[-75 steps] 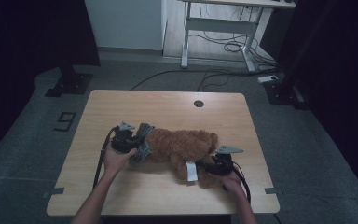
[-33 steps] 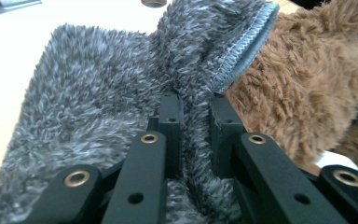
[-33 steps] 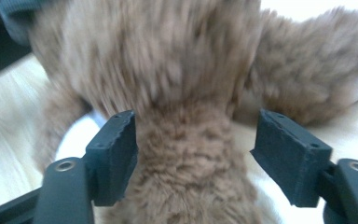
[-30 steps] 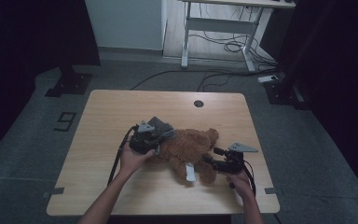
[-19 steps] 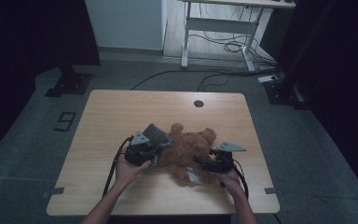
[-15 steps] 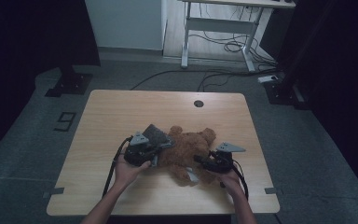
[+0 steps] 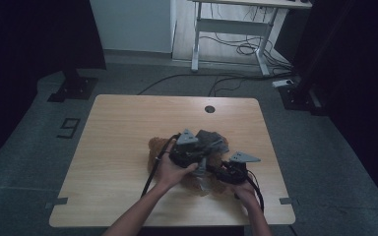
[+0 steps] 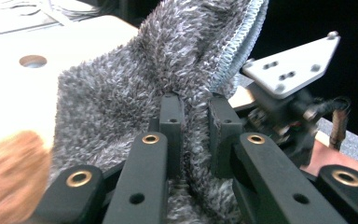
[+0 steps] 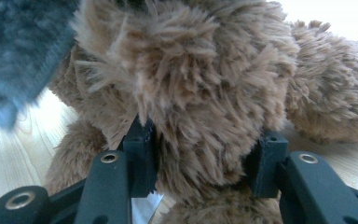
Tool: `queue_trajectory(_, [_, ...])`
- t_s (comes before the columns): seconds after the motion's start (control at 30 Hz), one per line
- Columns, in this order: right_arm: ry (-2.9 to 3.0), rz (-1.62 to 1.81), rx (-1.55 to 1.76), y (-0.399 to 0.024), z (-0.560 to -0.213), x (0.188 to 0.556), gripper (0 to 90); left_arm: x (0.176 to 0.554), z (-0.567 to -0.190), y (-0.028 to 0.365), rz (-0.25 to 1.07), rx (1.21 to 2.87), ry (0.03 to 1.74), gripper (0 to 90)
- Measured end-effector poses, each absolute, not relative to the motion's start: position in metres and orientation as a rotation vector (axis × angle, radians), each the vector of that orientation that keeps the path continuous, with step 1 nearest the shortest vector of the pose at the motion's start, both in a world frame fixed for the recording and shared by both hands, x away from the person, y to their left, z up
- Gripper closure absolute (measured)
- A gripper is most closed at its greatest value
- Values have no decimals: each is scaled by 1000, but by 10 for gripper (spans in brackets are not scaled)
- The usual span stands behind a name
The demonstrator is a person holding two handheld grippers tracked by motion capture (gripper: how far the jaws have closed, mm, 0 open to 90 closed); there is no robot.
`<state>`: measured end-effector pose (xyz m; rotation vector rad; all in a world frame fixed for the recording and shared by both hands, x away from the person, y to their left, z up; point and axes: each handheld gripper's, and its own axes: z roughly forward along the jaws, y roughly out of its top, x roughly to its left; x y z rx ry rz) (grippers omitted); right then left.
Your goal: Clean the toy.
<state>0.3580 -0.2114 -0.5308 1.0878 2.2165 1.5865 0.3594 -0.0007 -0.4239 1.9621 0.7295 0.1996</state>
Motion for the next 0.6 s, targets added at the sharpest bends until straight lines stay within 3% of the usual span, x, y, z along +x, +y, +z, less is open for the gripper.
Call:
queue_trajectory(0.13, [2214, 1580, 1096, -211, -531, 358, 527, 374, -448, -12, 189, 2053, 787, 779])
queue_trajectory(0.23, [2218, 1555, 1123, -212, -533, 359, 535, 380, -457, 2, 121, 2011, 830, 781])
queue_trajectory(0.6, [2217, 1582, 1133, -214, -534, 361, 539, 376, -452, 78, 342, 1981, 949, 784])
